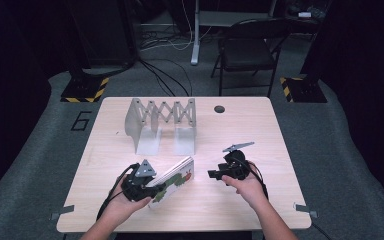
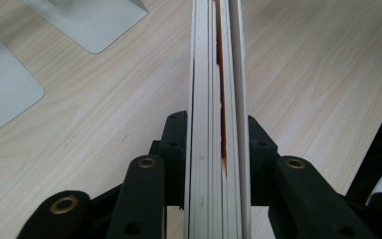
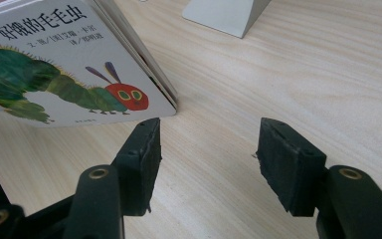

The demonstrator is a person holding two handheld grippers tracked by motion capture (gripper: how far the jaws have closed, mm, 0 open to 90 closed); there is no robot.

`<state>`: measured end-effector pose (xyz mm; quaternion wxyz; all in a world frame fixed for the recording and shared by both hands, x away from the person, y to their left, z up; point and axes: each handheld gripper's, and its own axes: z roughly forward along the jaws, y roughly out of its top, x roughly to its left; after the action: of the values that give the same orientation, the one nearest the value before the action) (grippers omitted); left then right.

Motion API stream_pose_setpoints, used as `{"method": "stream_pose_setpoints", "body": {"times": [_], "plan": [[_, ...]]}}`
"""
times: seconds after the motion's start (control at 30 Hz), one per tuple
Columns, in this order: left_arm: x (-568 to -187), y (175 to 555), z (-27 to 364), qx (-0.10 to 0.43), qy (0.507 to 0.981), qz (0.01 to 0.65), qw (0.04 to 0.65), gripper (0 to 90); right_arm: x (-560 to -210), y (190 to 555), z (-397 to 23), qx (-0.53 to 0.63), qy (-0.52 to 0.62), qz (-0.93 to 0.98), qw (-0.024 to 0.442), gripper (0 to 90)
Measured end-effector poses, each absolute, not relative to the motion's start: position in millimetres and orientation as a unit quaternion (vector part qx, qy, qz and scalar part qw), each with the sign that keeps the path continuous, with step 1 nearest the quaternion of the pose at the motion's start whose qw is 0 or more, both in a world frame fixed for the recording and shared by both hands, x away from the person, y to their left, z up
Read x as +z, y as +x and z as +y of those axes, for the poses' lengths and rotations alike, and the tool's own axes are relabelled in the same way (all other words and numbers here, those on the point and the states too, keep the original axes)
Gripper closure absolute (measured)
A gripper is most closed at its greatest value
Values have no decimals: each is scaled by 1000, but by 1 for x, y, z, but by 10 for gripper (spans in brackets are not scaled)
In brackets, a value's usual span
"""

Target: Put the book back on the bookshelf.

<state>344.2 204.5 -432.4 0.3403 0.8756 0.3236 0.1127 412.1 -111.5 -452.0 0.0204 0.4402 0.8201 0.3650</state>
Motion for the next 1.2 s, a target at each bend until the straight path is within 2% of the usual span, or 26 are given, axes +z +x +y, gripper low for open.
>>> {"method": "stream_pose_setpoints", "body": {"times": [0.4,0.73,1.2], "plan": [[-432,353,196,100,880,326,331,671,-453,412,-111,360,441,822,19,423],[-431,354,194,96,883,323,327,723,-453,412,-111,360,440,822,20,423],[-432,351,188,122,885,306,328,754,-453,413,-111,361,442,821,19,423]]}}
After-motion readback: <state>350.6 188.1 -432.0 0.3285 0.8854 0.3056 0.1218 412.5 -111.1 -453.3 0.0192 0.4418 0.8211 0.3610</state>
